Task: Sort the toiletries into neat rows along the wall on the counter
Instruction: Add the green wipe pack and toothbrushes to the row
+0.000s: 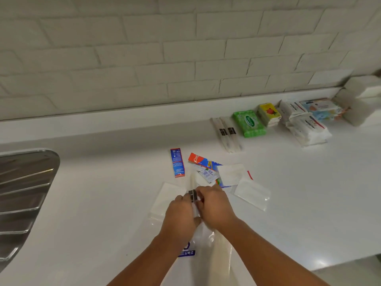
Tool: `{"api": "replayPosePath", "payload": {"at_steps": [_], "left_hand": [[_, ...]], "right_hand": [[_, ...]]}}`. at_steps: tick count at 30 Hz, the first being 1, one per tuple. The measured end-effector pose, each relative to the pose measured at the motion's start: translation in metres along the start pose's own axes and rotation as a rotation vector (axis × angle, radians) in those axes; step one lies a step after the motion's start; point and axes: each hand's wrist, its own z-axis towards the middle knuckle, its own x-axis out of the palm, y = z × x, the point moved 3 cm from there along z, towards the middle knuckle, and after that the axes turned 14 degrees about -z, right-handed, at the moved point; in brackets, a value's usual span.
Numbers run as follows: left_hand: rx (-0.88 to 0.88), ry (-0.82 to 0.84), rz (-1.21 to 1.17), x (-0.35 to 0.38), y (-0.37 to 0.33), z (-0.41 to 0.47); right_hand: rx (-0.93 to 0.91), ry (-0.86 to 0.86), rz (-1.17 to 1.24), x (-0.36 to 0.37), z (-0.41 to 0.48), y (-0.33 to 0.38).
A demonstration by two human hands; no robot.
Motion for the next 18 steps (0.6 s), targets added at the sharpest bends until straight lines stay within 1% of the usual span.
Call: {"api": "replayPosePath", "payload": {"at_steps": [4,7,9,11,14,16,18], "left_hand": [[-0.045,-0.015,-0.052,-0.002,-0.003,0.001],[-0.141,-0.031,-0.188,-0.007,0.003,0.001],[-0.159,-0.053,-0.286,-0.012,0.006,-0.001],[-0.132,-0.087,-0.337,-0.018,0.008,-0.003],[-0.05,-0.155,-0.404,-0.03,0.004,-0.003],[-0.008,-0.16,-0.434,-0.035,-0.001,-0.002],[0.003,-0.143,-0.525,-0.036,-0.007,0.0]], "right_hand": [[0.056,0.03,0.07,-0.002,0.001,0.007],[0.114,0.048,0.149,-0.002,0.0,0.007],[0.127,0.053,0.209,-0.001,0.0,0.007],[0.154,0.038,0.34,-0.002,0.001,0.008],[0.209,0.02,0.605,-0.016,0.003,0.008],[0.208,0.01,0.781,-0.027,0.004,0.007],[0.198,-0.009,0.938,-0.04,0.005,0.004]]}}
